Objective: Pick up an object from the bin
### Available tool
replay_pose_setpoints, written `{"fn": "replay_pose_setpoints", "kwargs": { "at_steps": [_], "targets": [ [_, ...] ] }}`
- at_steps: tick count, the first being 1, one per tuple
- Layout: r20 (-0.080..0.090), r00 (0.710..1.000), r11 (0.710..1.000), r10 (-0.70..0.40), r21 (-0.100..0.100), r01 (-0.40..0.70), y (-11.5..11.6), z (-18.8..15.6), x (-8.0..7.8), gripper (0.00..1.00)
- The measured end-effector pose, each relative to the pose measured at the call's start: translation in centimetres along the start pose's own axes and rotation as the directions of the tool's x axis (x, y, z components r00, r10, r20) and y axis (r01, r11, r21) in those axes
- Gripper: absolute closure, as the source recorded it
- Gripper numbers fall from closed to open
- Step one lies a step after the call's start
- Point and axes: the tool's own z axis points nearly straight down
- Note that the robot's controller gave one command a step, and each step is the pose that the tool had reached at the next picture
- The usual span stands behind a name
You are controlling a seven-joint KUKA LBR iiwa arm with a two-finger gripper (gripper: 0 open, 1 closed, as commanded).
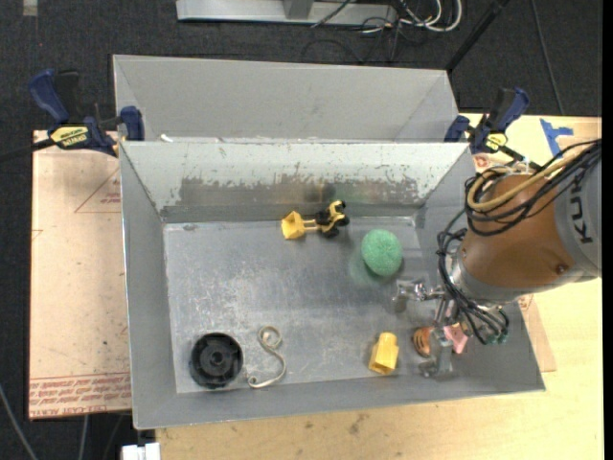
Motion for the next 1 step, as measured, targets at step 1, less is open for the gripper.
{"fn": "replay_pose_setpoints", "kwargs": {
  "at_steps": [1],
  "targets": [
    [0.0,1.0,1.0,0.0,-0.001,0.0,0.02,0.0,0.0,1.0]
  ]
}}
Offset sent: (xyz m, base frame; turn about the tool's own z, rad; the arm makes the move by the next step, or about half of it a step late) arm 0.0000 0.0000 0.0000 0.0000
